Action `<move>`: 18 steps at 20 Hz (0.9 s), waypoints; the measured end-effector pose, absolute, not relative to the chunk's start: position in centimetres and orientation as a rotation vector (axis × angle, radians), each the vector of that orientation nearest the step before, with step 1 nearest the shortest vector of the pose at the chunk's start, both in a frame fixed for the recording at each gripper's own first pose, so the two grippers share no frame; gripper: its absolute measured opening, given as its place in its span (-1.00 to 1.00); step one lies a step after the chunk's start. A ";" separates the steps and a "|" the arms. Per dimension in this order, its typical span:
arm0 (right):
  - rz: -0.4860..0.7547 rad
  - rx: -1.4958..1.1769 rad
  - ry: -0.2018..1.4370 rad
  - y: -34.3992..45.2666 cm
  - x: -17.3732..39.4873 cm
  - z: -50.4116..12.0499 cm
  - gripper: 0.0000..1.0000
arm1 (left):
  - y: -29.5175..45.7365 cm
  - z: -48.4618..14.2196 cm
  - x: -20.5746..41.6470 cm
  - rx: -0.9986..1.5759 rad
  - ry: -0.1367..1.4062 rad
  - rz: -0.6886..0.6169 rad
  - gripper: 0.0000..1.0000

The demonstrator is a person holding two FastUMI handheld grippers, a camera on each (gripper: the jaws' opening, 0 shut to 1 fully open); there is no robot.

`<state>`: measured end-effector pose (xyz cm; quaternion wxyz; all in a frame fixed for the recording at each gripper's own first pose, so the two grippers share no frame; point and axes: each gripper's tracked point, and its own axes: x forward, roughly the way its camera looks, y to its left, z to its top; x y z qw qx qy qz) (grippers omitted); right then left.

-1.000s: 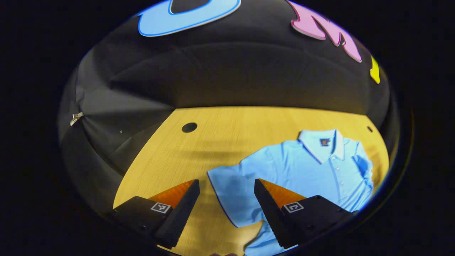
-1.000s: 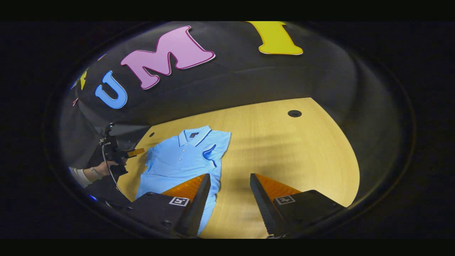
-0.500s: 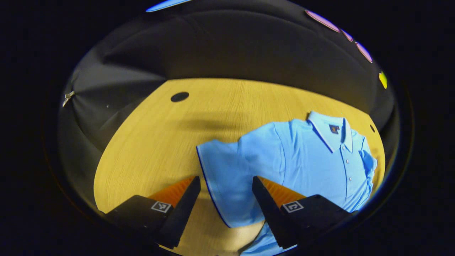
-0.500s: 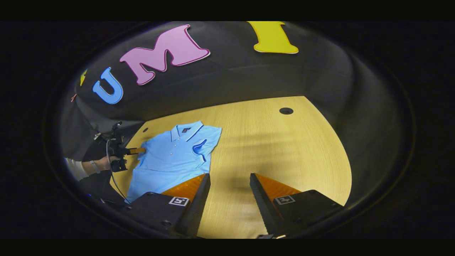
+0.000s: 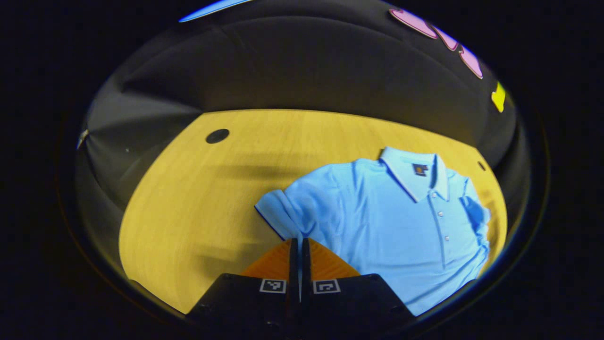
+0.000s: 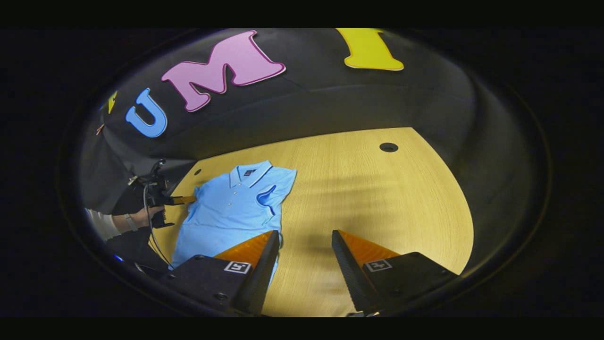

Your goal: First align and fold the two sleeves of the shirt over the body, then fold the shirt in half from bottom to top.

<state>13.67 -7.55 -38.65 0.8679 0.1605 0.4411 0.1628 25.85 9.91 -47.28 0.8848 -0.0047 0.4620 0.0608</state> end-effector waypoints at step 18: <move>0.364 0.314 0.915 -5.8 12.0 -38.3 0.45 | 1.6 -49.0 25.0 0.109 1.085 -0.120 -0.24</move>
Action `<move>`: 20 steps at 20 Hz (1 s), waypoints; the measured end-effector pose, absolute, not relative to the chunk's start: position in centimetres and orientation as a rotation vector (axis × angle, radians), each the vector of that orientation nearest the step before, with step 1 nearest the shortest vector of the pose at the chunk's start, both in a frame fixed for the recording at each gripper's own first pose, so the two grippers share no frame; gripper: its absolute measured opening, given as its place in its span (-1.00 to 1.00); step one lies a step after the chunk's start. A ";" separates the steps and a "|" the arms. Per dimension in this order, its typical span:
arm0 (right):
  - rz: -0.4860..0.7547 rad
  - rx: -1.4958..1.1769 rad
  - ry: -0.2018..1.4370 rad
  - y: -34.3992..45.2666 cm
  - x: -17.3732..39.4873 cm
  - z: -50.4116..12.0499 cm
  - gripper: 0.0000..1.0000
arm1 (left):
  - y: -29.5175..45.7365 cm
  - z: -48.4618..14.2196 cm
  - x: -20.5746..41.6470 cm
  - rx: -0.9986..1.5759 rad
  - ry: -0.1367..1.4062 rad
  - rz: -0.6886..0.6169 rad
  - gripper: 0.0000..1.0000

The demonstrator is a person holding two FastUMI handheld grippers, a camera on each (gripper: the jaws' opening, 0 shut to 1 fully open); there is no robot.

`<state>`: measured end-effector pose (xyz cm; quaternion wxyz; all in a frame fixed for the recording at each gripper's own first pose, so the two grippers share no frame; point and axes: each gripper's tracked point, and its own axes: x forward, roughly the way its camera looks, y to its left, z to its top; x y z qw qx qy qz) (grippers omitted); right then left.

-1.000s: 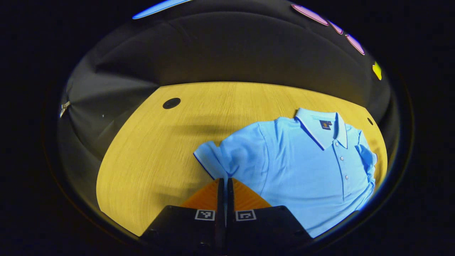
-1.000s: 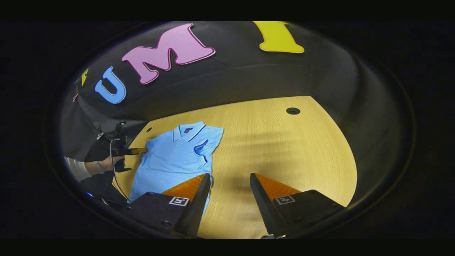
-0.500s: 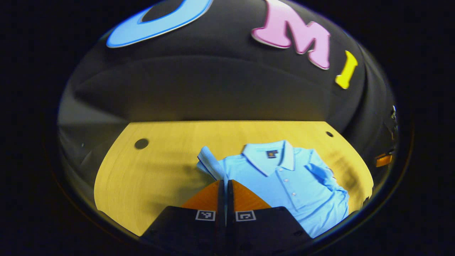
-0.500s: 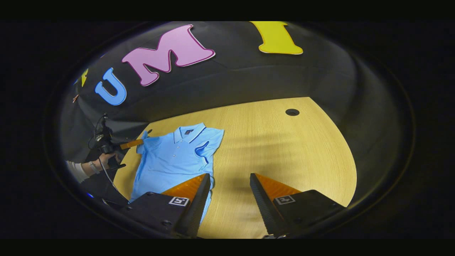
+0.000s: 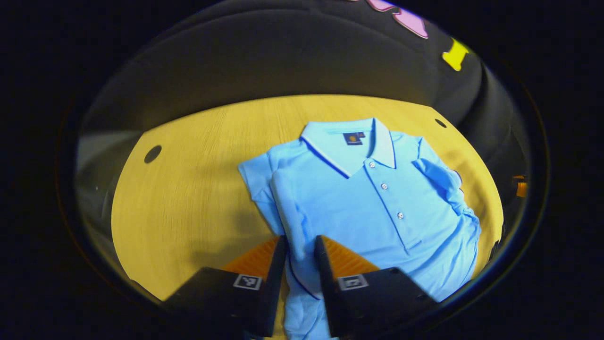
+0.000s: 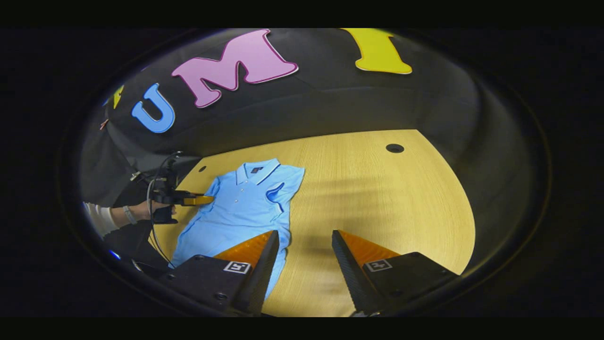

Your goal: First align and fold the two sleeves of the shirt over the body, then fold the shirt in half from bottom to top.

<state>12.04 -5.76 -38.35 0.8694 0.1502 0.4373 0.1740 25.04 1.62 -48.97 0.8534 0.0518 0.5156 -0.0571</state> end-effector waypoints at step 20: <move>0.417 0.374 1.169 2.4 -6.2 -42.5 0.94 | 5.0 -41.3 -9.5 -0.125 1.294 -0.101 0.93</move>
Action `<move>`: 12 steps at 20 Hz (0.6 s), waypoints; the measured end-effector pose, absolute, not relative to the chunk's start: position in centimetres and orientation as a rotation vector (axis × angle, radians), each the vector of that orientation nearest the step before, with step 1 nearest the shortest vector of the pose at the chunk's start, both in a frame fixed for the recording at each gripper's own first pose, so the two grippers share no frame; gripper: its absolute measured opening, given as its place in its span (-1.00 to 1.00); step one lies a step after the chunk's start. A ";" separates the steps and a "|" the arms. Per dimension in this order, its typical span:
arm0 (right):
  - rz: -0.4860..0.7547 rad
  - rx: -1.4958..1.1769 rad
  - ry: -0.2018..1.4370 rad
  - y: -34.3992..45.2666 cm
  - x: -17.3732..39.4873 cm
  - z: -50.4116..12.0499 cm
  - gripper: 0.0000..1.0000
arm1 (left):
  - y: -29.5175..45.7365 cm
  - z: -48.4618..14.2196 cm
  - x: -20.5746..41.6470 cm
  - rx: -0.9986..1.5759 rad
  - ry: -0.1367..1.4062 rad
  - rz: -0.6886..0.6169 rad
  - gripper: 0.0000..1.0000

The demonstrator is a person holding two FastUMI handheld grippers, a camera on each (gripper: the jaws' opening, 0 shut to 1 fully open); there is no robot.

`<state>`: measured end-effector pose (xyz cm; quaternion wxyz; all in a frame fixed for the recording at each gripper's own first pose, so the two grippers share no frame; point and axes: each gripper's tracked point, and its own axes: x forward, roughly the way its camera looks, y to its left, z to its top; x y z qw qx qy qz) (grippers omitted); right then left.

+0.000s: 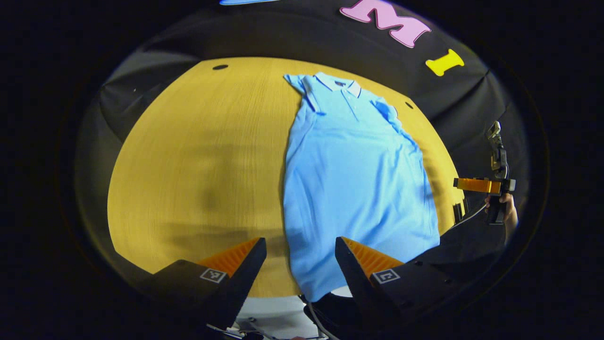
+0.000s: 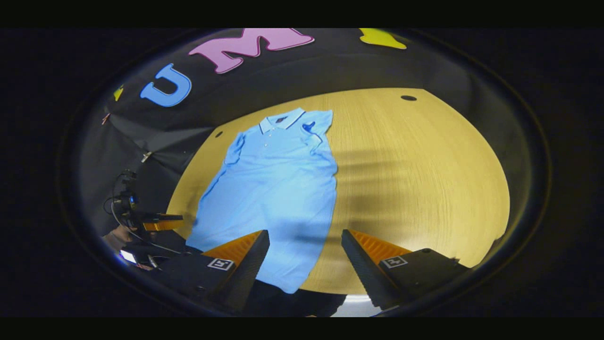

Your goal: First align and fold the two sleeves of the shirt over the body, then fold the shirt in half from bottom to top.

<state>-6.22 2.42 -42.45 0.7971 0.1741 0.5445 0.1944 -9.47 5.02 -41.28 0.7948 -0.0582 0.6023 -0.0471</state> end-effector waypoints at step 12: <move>0.297 0.485 1.426 5.6 -16.7 -46.7 0.77 | 2.2 -43.4 -14.8 -0.112 1.437 -0.178 0.91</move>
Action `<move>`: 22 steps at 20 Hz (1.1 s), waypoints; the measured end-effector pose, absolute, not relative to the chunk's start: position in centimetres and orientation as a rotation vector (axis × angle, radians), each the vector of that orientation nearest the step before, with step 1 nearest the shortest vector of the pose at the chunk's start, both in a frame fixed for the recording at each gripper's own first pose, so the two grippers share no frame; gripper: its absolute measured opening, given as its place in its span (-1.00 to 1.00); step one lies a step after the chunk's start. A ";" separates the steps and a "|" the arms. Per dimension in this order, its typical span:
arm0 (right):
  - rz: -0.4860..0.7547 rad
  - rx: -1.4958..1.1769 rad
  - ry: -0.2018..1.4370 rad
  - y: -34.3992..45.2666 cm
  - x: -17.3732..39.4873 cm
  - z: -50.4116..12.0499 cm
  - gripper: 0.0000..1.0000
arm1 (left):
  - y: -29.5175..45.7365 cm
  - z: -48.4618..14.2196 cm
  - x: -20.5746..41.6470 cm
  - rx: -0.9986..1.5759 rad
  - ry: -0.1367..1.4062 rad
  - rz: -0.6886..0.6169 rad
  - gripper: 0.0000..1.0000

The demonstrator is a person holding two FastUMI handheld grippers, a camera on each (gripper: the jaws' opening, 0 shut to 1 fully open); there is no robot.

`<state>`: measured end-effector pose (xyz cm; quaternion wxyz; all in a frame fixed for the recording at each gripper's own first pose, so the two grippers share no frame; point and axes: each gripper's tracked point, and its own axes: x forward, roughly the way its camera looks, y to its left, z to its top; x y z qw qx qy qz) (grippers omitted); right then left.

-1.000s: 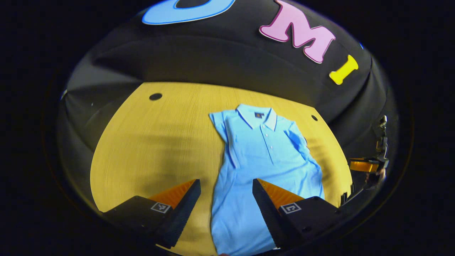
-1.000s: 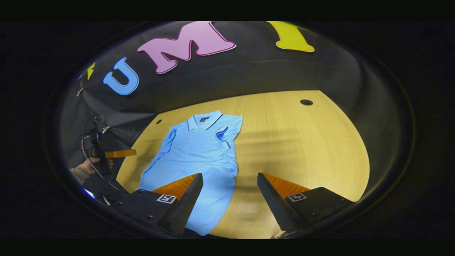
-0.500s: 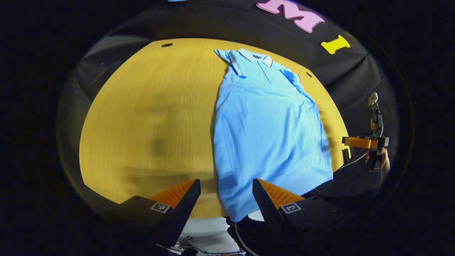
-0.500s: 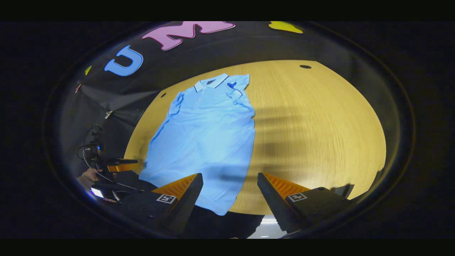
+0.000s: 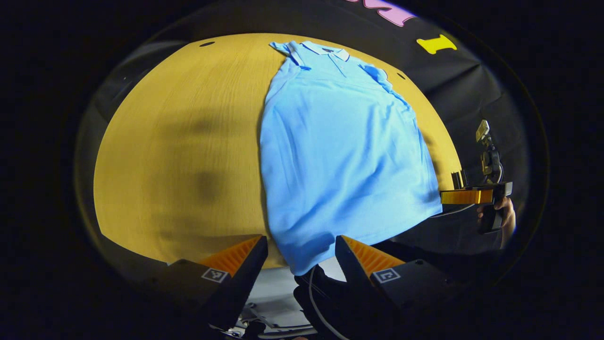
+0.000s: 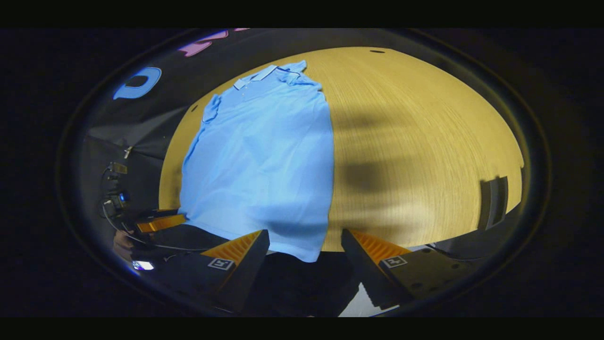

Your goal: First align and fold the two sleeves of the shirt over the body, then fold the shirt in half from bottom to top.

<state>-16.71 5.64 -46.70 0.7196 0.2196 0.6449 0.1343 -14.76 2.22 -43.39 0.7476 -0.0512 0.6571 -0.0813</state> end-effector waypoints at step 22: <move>0.294 0.782 1.436 9.2 -14.0 -47.5 -0.91 | 0.0 -43.8 -12.1 -0.155 1.392 -0.241 -0.87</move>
